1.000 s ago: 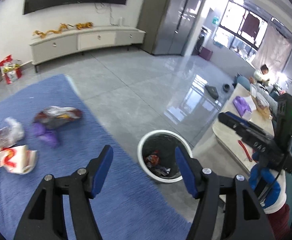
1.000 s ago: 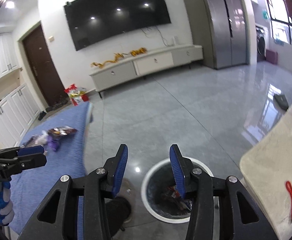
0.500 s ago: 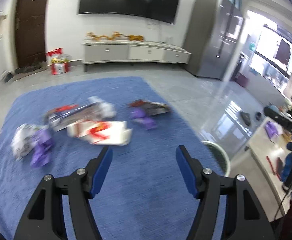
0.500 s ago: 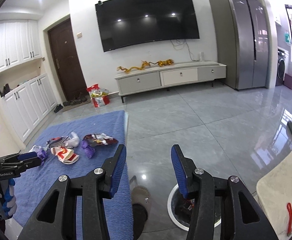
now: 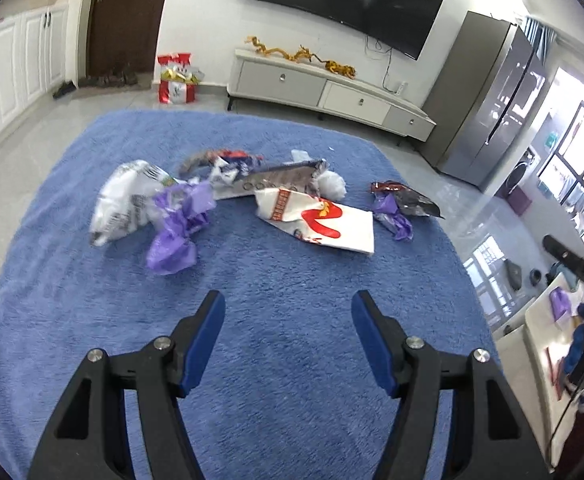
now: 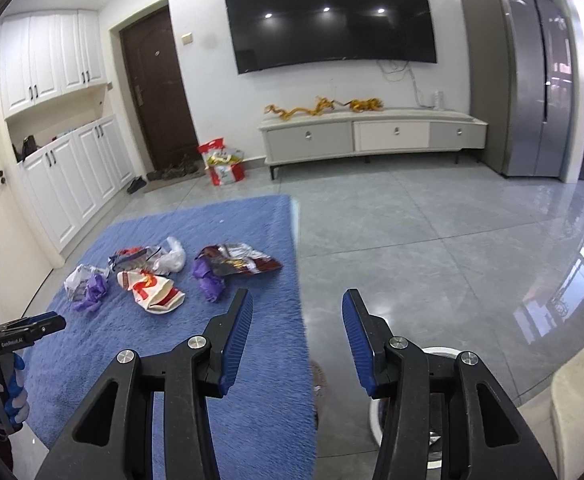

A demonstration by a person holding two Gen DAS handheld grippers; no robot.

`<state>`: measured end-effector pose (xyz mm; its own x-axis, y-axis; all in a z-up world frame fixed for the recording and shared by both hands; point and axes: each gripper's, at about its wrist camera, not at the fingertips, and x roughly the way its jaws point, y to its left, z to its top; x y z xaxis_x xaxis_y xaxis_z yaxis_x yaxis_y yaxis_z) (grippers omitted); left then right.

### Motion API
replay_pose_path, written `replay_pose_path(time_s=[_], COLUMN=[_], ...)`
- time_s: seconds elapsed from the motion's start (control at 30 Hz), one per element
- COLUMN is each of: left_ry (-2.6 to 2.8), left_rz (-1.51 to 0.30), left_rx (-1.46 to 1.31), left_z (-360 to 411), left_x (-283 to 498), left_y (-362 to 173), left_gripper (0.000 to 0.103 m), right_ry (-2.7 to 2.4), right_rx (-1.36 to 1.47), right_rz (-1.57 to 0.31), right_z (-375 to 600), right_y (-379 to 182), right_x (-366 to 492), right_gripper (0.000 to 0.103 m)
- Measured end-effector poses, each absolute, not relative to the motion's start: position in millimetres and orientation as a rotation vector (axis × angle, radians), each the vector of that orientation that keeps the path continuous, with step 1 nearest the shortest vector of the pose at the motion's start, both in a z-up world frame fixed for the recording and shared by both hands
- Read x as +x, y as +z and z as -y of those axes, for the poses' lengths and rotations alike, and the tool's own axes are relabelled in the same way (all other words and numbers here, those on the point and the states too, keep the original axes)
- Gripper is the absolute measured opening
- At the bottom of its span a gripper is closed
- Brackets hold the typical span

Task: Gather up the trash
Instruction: 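Return both tools to the remaining trash on the rug, then grasp the white plastic bag with the left tool while the right tool grasps the purple bag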

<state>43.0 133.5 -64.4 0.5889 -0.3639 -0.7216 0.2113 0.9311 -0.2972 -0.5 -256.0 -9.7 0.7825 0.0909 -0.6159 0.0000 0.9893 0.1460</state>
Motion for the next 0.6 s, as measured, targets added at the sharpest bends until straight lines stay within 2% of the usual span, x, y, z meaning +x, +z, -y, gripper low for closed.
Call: replay_pose_path(time_s=[0.23,0.6], left_ry=[-0.337,-0.235], left_rz=[-0.88,-0.857], left_rx=[-0.273,-0.316], left_z=[-128.7,-179.2], left_x=[61.8,71.1], left_y=[-70.1,-71.0], left_gripper=[0.064,0.065], right_ry=[0.101,0.168], right_rx=[0.109,0.124], right_rz=[-0.721,-0.786], right_z=[236.5,218.3], right_y=[-29.4,-60.8], right_x=[22.2,56.3], right_gripper=[0.047,0.048])
